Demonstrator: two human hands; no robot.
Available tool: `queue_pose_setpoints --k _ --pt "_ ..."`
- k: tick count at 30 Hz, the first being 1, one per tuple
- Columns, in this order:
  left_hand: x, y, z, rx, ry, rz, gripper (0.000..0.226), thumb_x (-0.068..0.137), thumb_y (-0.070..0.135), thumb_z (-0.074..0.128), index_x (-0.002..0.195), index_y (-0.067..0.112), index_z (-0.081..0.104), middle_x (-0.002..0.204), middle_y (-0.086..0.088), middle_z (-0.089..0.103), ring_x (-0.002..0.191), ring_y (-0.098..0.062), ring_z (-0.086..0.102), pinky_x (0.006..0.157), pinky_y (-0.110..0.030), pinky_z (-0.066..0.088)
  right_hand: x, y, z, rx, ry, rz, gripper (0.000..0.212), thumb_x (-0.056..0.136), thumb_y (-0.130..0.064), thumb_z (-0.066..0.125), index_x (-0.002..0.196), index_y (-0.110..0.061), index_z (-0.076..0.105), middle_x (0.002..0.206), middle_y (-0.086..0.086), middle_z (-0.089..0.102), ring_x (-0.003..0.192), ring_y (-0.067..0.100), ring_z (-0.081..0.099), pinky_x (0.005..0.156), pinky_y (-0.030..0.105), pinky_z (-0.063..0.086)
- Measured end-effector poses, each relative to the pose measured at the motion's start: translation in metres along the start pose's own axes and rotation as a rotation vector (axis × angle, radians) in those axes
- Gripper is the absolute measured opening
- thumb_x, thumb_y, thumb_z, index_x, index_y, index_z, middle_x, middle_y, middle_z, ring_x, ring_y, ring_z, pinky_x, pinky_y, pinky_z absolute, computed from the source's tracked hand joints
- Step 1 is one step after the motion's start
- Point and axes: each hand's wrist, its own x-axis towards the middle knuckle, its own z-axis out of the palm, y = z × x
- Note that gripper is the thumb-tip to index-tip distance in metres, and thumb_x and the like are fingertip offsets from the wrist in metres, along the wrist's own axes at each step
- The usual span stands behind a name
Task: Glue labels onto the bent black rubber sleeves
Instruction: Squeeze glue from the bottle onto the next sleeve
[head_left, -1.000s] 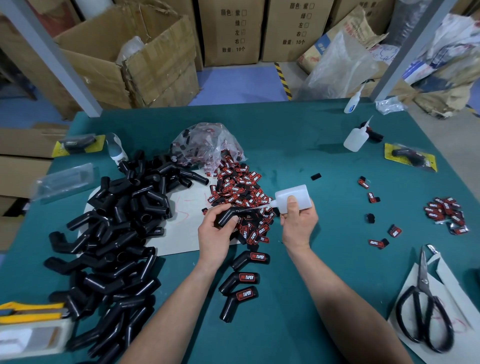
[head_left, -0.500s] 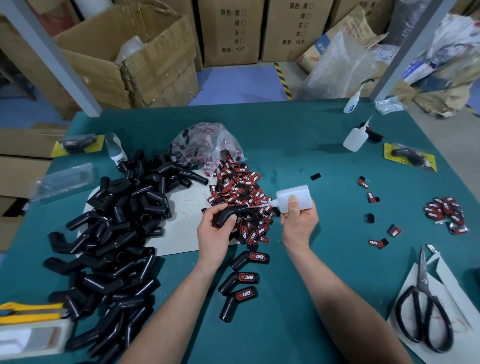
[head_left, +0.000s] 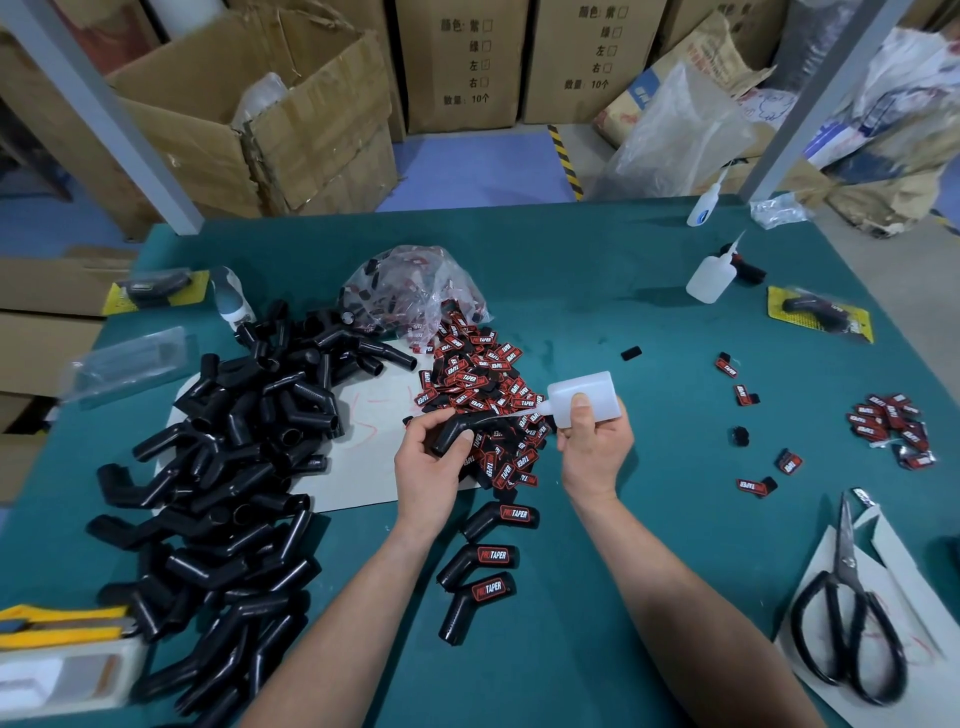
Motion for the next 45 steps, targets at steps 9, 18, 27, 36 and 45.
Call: queue_pose_setpoints --k 9,18,27,36,45 --pt "0.0017 -0.0039 0.0002 -0.010 0.009 0.002 0.030 0.089 0.005 0.078 0.110 0.026 0.070 0.099 0.013 0.076 0.090 -0.002 0.070 0.080 -0.013 0.052 0.0004 -0.0023 0.0005 0.017 0.007 0.000 0.014 0.085 -0.025 0.061 0.082 -0.014 0.051 0.067 0.007 0.052 0.040 0.006 0.048 0.037 0.019 0.037" --pt "0.0020 -0.0046 -0.0003 -0.010 0.018 -0.003 0.029 0.090 0.006 0.077 0.112 0.023 0.070 0.100 0.014 0.076 0.092 -0.003 0.070 0.081 -0.013 0.052 0.0060 -0.0005 -0.0027 -0.034 0.053 -0.009 0.016 0.084 -0.028 0.061 0.081 -0.016 0.052 0.071 0.010 0.053 0.047 0.017 0.048 0.040 0.022 0.039" --pt "0.0013 -0.0036 0.0000 -0.010 0.015 -0.007 0.030 0.090 0.007 0.078 0.110 0.028 0.070 0.100 0.014 0.076 0.093 -0.003 0.071 0.081 -0.013 0.053 0.0063 0.0003 -0.0036 -0.038 0.042 -0.021 0.015 0.085 -0.029 0.062 0.081 -0.017 0.053 0.066 0.006 0.053 0.043 0.010 0.048 0.039 0.022 0.039" --pt "0.0004 0.0000 0.0006 -0.005 0.017 0.011 0.031 0.085 0.019 0.078 0.104 0.042 0.071 0.101 0.012 0.076 0.093 -0.005 0.070 0.083 -0.014 0.052 0.0049 0.0009 -0.0041 -0.039 0.035 -0.038 0.033 0.074 -0.049 0.064 0.080 -0.018 0.052 0.066 0.006 0.053 0.047 0.020 0.047 0.040 0.024 0.040" --pt "-0.0001 -0.0005 -0.0001 0.015 0.014 0.006 0.035 0.087 0.014 0.079 0.105 0.044 0.071 0.104 0.011 0.076 0.096 -0.008 0.071 0.084 -0.016 0.053 0.0042 0.0038 -0.0042 -0.075 0.021 -0.070 0.033 0.076 -0.049 0.064 0.080 -0.018 0.052 0.070 0.010 0.054 0.056 0.024 0.049 0.045 0.025 0.041"
